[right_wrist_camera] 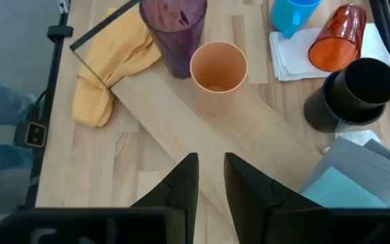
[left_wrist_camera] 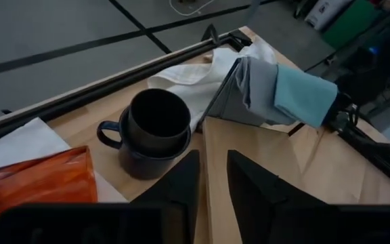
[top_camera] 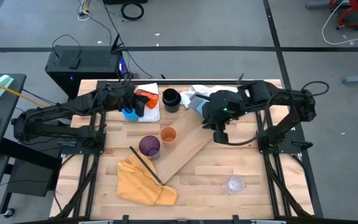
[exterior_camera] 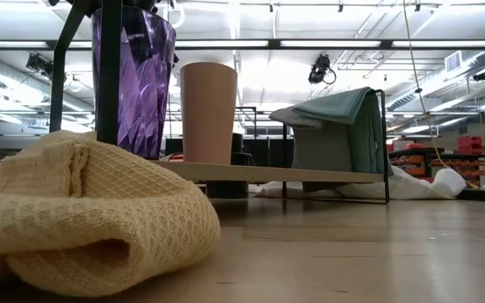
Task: Stack small to large cups/mugs on shelf
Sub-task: Put the blue mug on the shelf
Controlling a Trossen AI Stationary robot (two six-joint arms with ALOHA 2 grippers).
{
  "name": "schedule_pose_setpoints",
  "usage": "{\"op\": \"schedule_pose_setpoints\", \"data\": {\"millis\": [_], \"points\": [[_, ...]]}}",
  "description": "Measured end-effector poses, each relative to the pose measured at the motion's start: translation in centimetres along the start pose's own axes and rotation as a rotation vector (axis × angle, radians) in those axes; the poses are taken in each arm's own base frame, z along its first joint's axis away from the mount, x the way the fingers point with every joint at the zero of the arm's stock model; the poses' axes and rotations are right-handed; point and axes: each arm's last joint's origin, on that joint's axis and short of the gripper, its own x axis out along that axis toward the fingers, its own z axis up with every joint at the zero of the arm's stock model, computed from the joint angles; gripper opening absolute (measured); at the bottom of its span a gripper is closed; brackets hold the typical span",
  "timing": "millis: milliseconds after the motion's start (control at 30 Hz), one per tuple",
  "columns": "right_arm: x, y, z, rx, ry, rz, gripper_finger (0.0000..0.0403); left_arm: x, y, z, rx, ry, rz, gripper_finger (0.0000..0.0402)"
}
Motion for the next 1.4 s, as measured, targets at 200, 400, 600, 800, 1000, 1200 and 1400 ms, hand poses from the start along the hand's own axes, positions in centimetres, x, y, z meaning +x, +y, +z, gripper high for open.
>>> {"op": "schedule_pose_setpoints", "data": {"millis": [200, 400, 600, 800, 1000, 1200, 1400], "points": [[1.7, 0.0, 0.2, -0.001, -0.033, 0.003, 0.0078, 0.1, 1.2, 0.1, -0.026, 0.016, 0.087, 0.0076], [2.1, -0.7, 1.5, 0.006, -0.162, -0.001, 0.0078, 0.2, 2.0, 0.4, -0.040, 0.008, 0.125, 0.0081], [2.6, -2.1, 2.4, 0.008, -0.228, 0.009, 0.0078, 0.2, 2.1, 0.4, -0.036, 0.007, 0.127, 0.0089], [4.1, -3.2, 3.0, 0.003, -0.213, 0.038, 0.0078, 0.2, 2.1, 0.4, -0.012, 0.014, 0.130, 0.0084], [6.8, -4.8, 3.8, 0.009, -0.196, 0.070, 0.0078, 0.2, 2.7, 0.2, -0.015, 0.043, 0.164, 0.0081], [7.7, -5.2, 4.3, -0.006, -0.221, 0.093, 0.0078, 1.2, 4.0, 0.1, -0.046, 0.089, 0.249, 0.0089], [7.5, -5.5, 4.6, -0.004, -0.251, 0.099, 0.0078, 4.7, 4.2, 0.0, -0.063, 0.123, 0.194, 0.0090]]}}
